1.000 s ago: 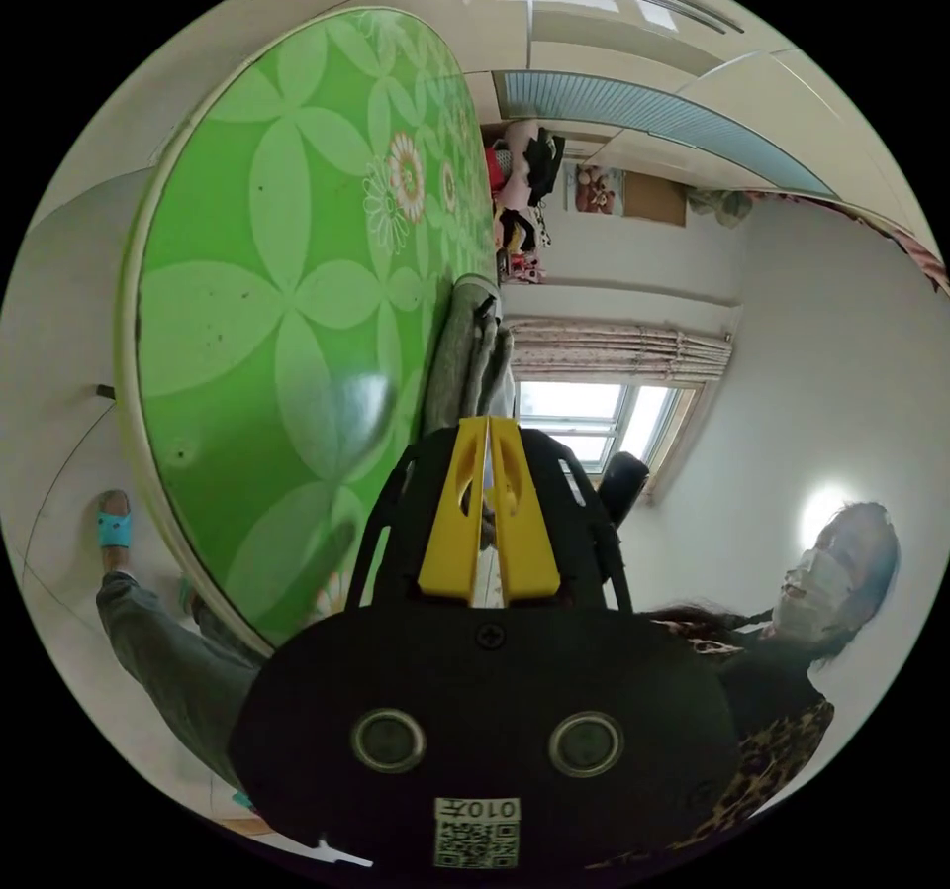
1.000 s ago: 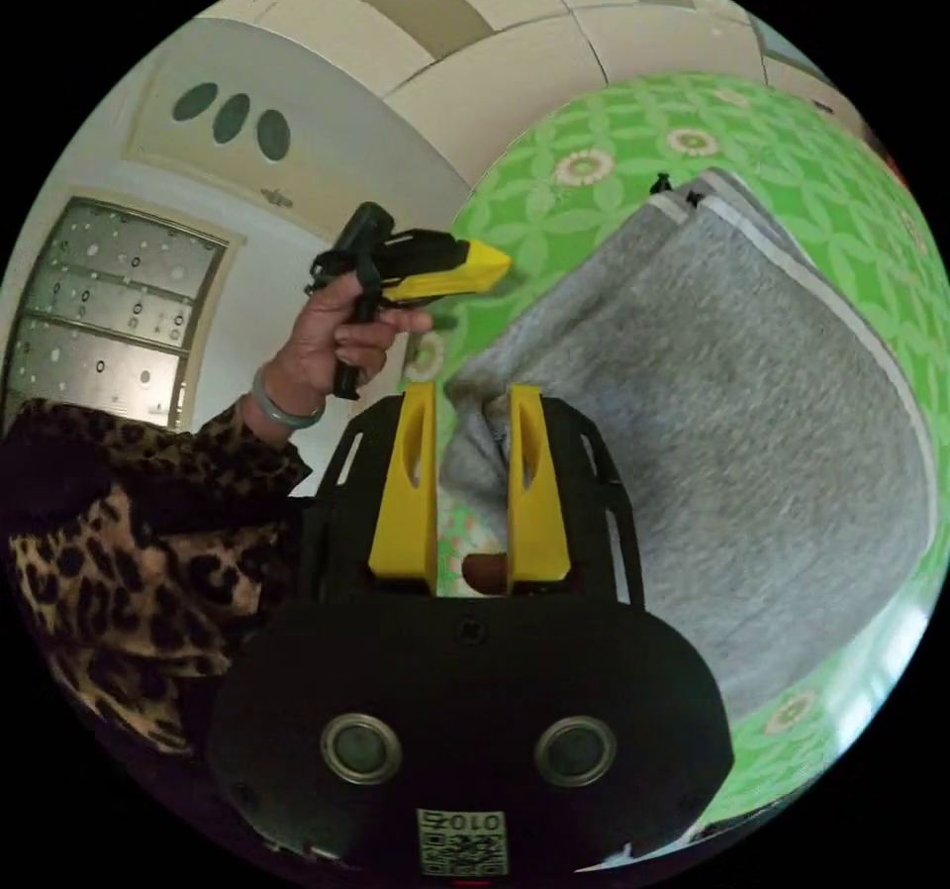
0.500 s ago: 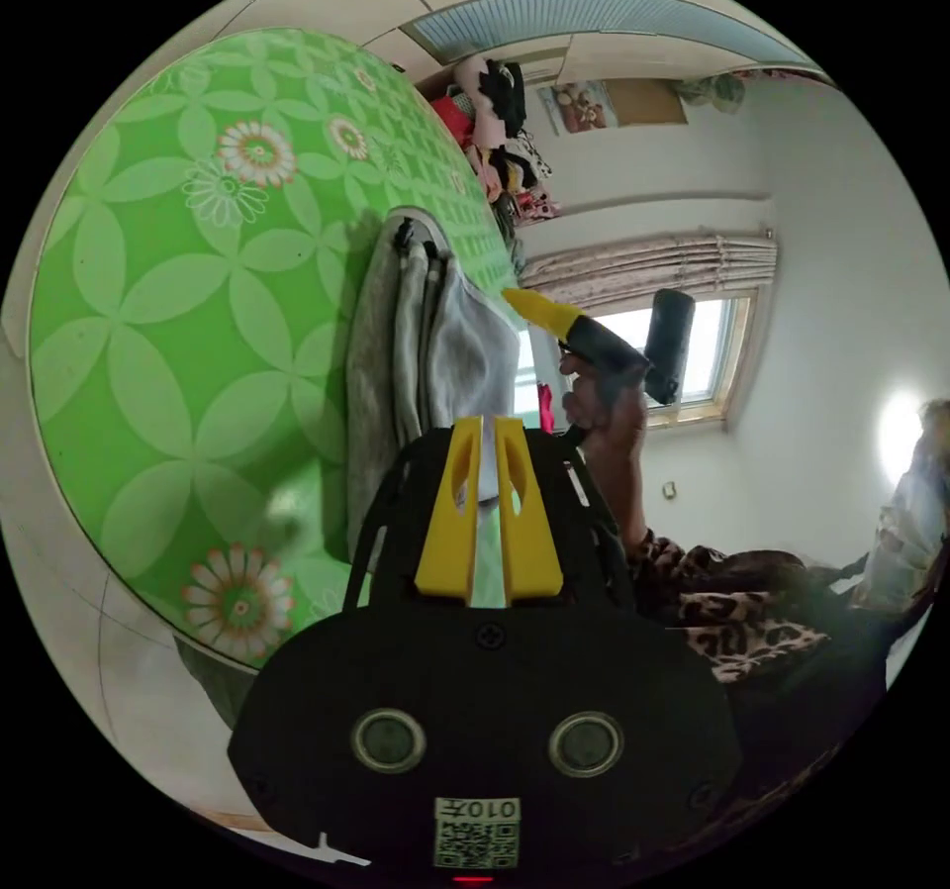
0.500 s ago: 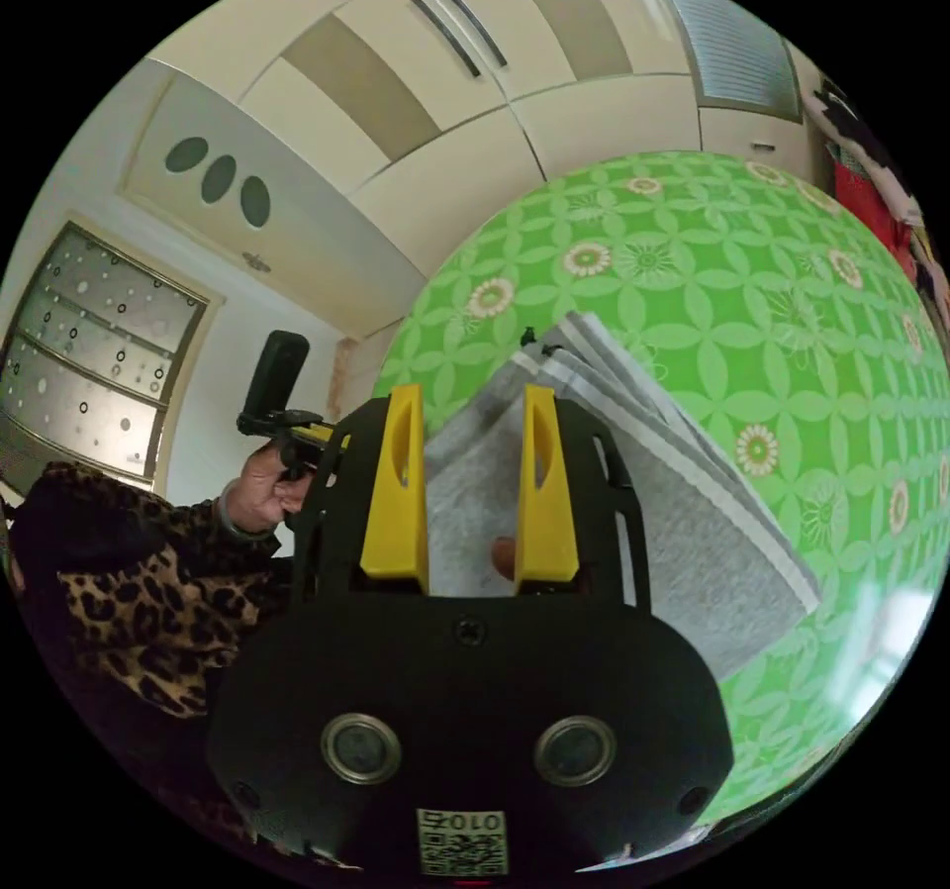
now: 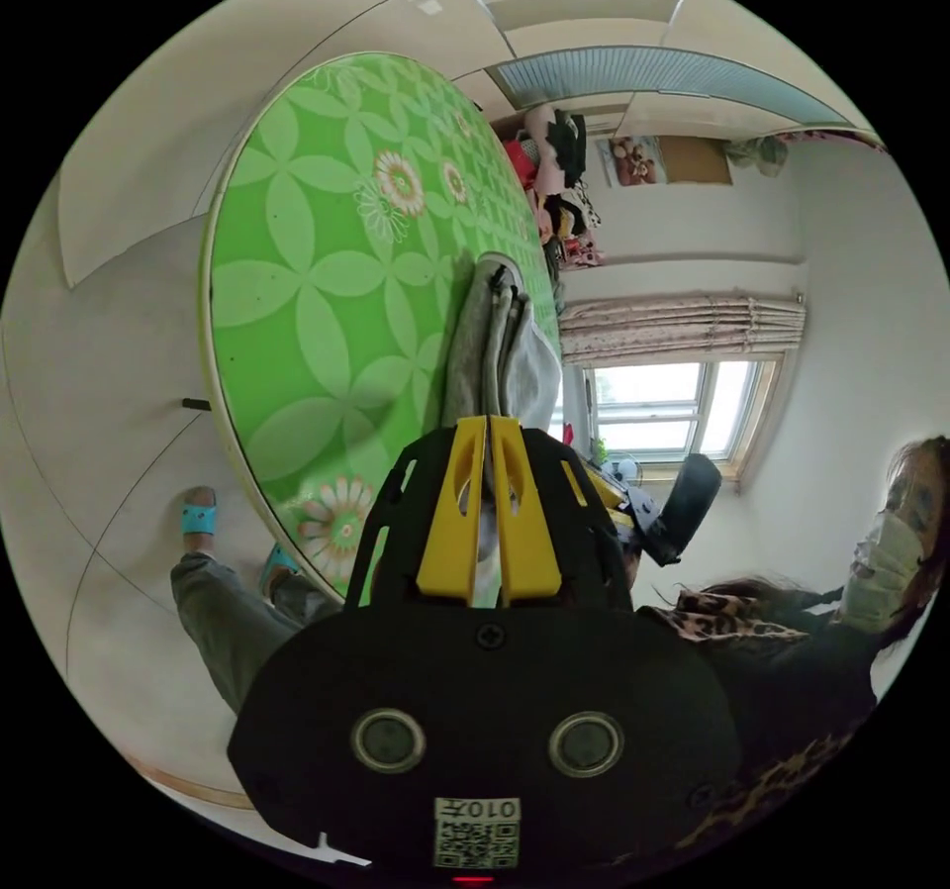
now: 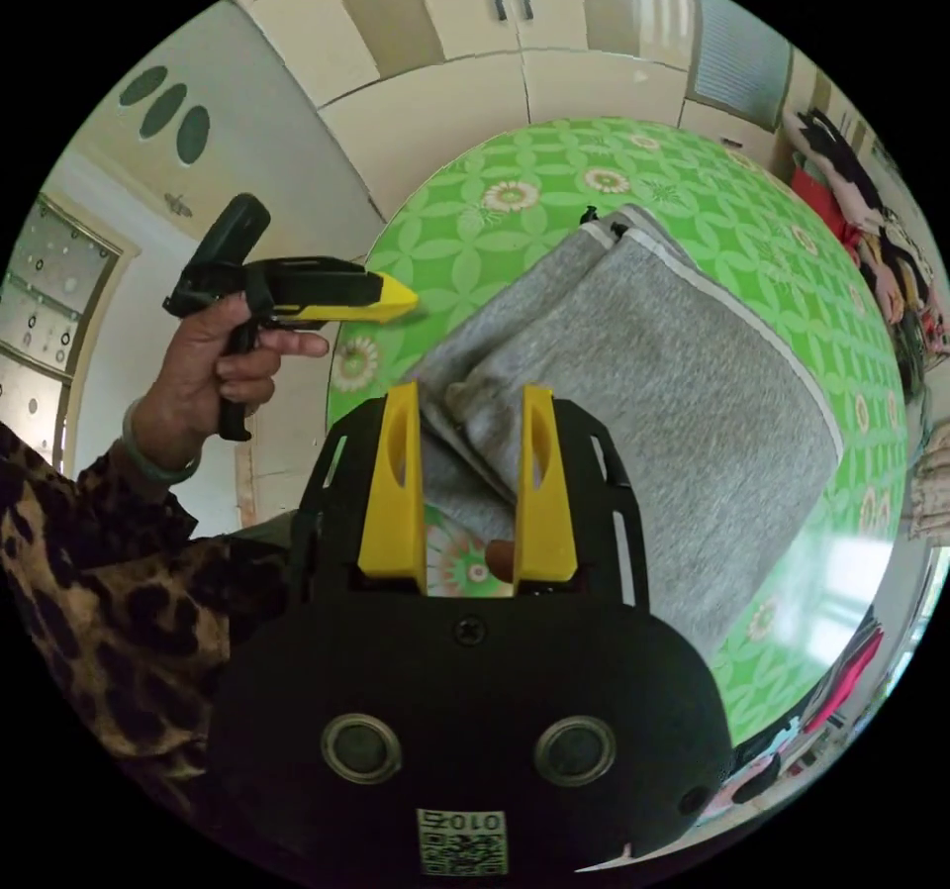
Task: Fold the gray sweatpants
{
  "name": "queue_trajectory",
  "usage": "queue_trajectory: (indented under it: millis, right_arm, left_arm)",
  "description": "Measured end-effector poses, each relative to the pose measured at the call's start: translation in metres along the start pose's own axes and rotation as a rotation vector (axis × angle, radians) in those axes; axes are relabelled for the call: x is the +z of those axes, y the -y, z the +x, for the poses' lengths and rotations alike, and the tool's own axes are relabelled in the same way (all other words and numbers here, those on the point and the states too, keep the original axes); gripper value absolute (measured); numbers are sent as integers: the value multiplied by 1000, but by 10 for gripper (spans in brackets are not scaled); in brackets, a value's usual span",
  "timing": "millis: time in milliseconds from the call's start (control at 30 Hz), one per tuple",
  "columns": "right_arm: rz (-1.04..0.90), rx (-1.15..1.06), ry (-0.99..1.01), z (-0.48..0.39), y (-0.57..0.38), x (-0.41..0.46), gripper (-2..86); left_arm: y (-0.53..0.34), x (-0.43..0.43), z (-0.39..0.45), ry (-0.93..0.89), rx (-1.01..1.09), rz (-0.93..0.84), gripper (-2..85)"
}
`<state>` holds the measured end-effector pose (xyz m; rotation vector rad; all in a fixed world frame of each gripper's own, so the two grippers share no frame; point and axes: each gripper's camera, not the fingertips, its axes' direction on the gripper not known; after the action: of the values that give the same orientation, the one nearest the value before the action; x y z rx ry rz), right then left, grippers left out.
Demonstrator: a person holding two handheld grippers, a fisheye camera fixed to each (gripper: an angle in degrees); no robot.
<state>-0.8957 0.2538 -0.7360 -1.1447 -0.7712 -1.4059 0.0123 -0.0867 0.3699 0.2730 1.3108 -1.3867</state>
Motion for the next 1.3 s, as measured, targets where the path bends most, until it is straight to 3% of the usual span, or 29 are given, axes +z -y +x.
queue_trajectory:
  millis: [233, 433, 533, 700, 833, 900, 967, 1067, 1133, 1300]
  right_arm:
    - [12, -37, -71, 6, -19, 12, 54]
    - [201, 134, 172, 97, -87, -59, 38]
    - [387, 284, 353, 183, -169, -117, 39]
    - [732, 764, 400, 334, -408, -159, 48]
    - [709, 1121, 367, 407, -538, -107, 50]
    - [574, 1387, 423, 441, -597, -40, 43]
    - [605, 1472, 521, 450, -630, -2, 45]
    - [797, 1425, 612, 438, -654, 25, 52]
    - [820, 1384, 618, 431, -652, 29, 51]
    - [832, 961, 686, 389, -560, 13, 46]
  left_arm:
    - [-2, 17, 10, 1, 16, -32, -1]
    - [-3, 30, 27, 0, 40, -42, -1]
    - [0, 39, 39, -16, 62, -50, -1]
    - [0, 63, 62, 5, 108, -86, -1]
    - [-6, 90, 72, -7, 105, -134, -1]
    - [-10, 101, 75, -22, 103, -156, -1]
    - [-15, 110, 77, -22, 99, -177, -1]
    - [-22, 117, 78, -6, 88, -191, -1]
    - [-26, 118, 76, 1, 78, -186, -1]
    - [-31, 109, 70, 21, 55, -124, -1]
